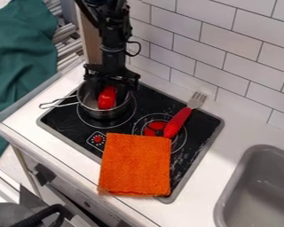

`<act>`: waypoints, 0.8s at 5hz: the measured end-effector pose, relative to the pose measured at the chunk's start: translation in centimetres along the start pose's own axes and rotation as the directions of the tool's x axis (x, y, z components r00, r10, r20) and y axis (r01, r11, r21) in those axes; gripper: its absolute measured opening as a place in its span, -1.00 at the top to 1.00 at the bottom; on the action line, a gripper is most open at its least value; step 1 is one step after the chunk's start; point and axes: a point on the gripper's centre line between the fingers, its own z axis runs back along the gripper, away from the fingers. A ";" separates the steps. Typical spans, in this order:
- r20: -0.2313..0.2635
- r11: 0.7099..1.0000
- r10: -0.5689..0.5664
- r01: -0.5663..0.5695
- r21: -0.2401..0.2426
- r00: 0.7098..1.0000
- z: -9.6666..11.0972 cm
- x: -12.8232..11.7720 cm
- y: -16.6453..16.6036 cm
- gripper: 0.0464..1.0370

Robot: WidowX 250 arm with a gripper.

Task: Put the red thing on the orange cloth

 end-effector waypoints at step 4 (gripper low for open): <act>0.209 0.996 -0.081 0.087 -0.020 0.975 6.4 -6.2 -2.5 0.01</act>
